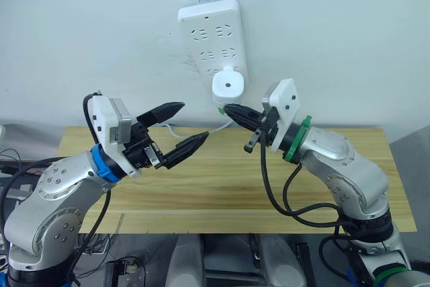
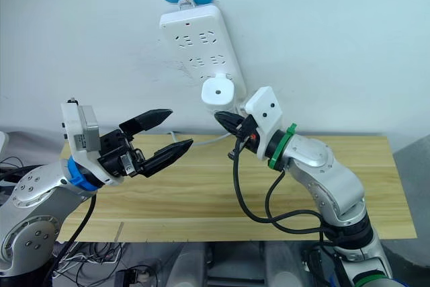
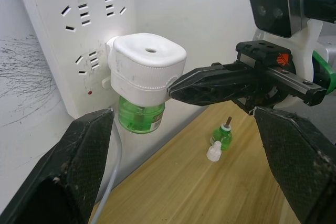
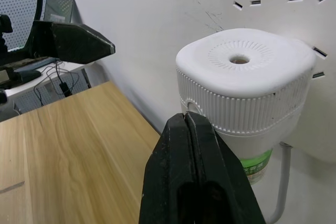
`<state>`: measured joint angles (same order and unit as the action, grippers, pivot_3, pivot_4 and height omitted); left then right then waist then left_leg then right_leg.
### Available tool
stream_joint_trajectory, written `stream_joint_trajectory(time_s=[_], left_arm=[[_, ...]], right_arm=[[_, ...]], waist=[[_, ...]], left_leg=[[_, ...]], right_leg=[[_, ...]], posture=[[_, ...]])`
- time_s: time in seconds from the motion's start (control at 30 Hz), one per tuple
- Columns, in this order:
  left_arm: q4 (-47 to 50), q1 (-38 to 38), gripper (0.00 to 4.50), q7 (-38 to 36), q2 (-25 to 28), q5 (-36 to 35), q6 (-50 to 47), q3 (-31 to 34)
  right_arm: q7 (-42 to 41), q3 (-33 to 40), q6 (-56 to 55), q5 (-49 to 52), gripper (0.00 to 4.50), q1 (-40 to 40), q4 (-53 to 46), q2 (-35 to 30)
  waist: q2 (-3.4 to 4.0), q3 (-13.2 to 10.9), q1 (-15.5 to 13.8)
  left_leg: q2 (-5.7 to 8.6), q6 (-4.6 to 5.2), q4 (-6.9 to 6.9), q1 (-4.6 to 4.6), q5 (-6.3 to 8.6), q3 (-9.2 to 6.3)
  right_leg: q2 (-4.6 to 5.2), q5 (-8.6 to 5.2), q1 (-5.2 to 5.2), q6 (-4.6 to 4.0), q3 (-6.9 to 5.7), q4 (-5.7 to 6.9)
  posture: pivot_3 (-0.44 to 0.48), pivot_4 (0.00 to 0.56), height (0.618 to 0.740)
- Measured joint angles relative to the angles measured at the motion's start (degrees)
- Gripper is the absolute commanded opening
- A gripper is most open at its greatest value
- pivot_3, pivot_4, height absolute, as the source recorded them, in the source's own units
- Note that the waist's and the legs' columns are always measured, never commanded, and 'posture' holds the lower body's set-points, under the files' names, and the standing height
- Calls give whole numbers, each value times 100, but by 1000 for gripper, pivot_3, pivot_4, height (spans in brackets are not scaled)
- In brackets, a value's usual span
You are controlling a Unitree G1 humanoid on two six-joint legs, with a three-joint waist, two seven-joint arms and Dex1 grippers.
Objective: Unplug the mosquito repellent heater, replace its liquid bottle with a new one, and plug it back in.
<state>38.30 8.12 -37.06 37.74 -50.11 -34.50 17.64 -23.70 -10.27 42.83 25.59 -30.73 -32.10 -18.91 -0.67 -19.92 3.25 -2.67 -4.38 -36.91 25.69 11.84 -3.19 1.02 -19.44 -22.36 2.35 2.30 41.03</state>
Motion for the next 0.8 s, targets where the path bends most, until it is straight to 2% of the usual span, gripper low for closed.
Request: stream_joint_trajectory(time_s=[0.23, 0.43, 0.53, 0.63, 0.8], left_arm=[[-30, 25, 4500, -7, 0, 3, 21, -50], [-109, -7, 4500, -114, 111, 102, 28, -83], [-314, -93, 4500, -308, 356, 202, 56, -80], [-759, -324, 4500, -485, 834, 228, -206, 78], [-1507, -399, 4500, -589, 1595, 815, -272, 356]], right_arm=[[51, 74, 148, 64, 21, 8, -33, 53], [-423, 275, 389, 539, 21, 347, -325, -486], [-717, 497, 434, 916, 21, 421, -492, -734], [-1266, 1013, 459, 1405, 615, 654, -636, -1368], [-2318, 1975, 128, 1721, 2357, 1181, -320, -2396]], waist=[[0, 0, 1], [-1, 0, -8], [-1, 0, 3], [-1, 0, -10], [-4, 2, -57]], left_leg=[[1, 0, 0, -3, -1, -4], [1, 0, 10, -1, 0, -2], [0, 0, 16, -2, 0, 1], [0, 3, 19, -2, 2, -1], [3, 4, 18, -2, 2, 0]], right_leg=[[0, 1, 1, -1, -2, 8], [-1, 0, 1, -1, -2, -9], [-1, 0, 0, -1, 0, -12], [-1, 0, 0, -1, -3, -15], [-1, 0, 1, -1, -3, -18]], posture=[[-55, 314, 740], [-45, 311, 740], [-37, 308, 740], [-26, 298, 740], [-8, 287, 740]])
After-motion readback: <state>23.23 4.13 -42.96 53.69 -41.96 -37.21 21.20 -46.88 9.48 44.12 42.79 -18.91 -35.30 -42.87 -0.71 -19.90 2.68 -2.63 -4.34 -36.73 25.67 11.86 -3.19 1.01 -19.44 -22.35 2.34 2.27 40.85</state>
